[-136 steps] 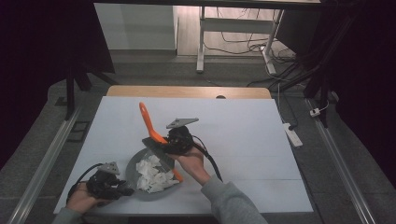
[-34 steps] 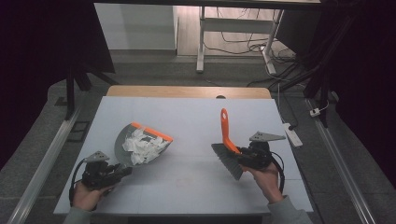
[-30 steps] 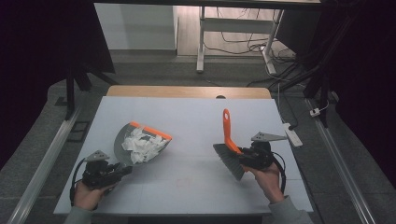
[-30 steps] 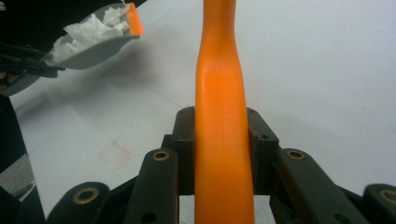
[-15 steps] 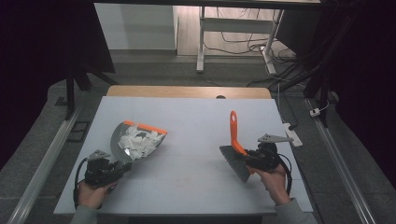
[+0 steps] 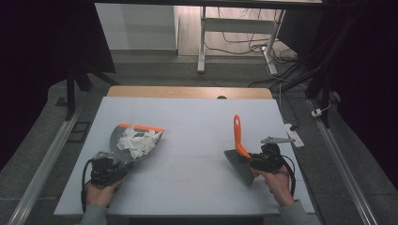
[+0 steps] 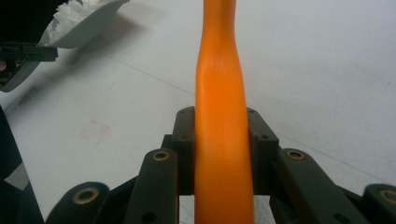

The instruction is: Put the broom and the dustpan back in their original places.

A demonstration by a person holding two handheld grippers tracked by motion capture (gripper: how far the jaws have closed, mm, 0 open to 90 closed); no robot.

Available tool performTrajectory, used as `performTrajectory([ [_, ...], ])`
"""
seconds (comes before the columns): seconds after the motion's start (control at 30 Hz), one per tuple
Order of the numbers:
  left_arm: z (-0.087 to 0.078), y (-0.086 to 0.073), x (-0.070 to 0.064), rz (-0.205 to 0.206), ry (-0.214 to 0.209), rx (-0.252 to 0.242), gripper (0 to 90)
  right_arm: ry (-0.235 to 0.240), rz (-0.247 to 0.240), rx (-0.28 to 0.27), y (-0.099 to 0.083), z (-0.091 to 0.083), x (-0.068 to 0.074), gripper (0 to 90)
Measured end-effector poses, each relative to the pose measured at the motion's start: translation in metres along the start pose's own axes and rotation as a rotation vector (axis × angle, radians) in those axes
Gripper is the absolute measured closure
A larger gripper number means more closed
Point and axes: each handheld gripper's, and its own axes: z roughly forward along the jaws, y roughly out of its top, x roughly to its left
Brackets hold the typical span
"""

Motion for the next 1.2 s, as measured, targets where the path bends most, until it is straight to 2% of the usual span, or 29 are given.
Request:
performTrajectory([
  [0.27, 0.013, 0.005, 0.001, -0.012, 0.02, 0.027, 61.3, -0.007, 0.02, 0.037, -0.003, 0.005, -0.007, 70.3],
  [0.33, 0.015, 0.005, 0.0, -0.002, 0.037, 0.022, 61.3, -0.005, 0.026, 0.037, -0.003, 0.006, -0.008, 70.3],
  [0.47, 0.017, 0.005, 0.002, -0.012, 0.03, 0.033, 61.3, -0.02, 0.033, 0.044, -0.004, 0.008, -0.012, 70.3],
  [0.67, 0.02, 0.005, 0.003, -0.024, 0.03, 0.041, 61.2, -0.034, 0.064, 0.06, -0.002, 0.012, -0.023, 70.1],
  [0.83, 0.024, 0.005, 0.0, -0.012, 0.045, 0.05, 61.1, -0.038, 0.109, 0.081, 0.0, 0.015, -0.037, 68.9],
  [1.1, 0.025, 0.004, -0.001, -0.011, 0.042, 0.059, 61.0, -0.056, 0.112, 0.107, 0.002, 0.019, -0.049, 65.7],
  [1.2, 0.025, 0.004, -0.002, -0.011, 0.042, 0.058, 60.8, -0.084, 0.098, 0.117, 0.002, 0.02, -0.051, 62.3],
])
